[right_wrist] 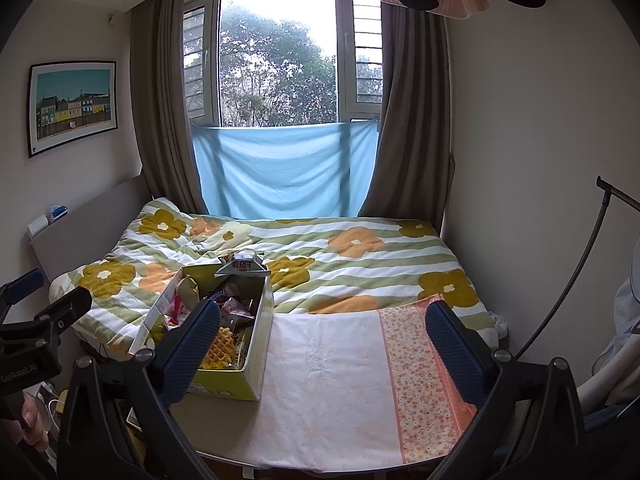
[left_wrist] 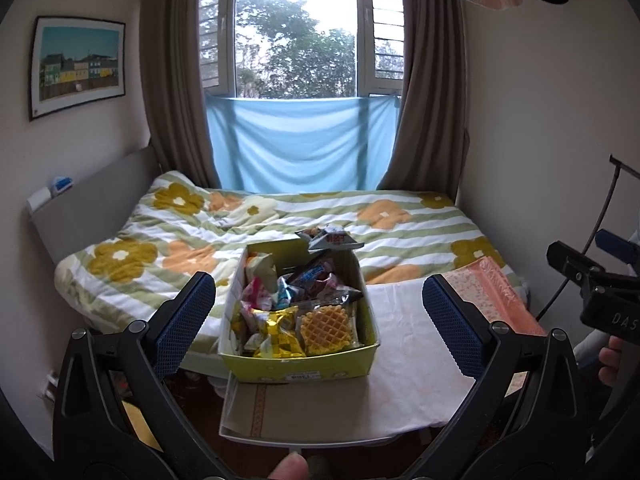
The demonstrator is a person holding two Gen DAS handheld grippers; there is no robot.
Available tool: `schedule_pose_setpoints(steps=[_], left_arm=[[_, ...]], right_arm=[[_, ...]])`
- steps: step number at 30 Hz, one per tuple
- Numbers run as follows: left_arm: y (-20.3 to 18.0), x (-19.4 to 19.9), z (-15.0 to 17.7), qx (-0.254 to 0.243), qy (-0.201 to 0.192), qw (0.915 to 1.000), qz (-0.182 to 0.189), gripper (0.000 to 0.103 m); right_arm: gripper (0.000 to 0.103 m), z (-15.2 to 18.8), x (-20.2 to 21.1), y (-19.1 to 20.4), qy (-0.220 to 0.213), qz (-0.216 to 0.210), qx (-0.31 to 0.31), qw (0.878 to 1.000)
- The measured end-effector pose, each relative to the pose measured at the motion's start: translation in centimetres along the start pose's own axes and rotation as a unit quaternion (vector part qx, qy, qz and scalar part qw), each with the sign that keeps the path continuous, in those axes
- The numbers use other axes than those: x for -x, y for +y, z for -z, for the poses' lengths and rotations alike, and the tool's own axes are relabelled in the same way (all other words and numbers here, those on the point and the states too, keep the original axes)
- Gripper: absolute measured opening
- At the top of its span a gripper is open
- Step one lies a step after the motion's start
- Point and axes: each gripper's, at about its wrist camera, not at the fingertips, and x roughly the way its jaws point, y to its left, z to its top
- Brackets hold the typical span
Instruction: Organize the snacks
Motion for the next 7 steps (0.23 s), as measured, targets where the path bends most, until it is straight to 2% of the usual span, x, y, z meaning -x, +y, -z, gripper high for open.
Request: schedule_pose_setpoints(steps=[4, 7], left_arm=[[0.11, -0.28, 0.21, 0.003, -0.001, 0.9999, 0.016, 0.103], [0.06, -0.34, 0.25, 0.0, -0.004, 1.0, 0.009, 0.103]], right_arm=[[0.102, 0.1, 0.0, -0.11, 0.001, 0.001, 0.0, 1.0], [0.102, 0.24, 0.05, -0.15, 0.002, 0.001, 0.001, 1.0]])
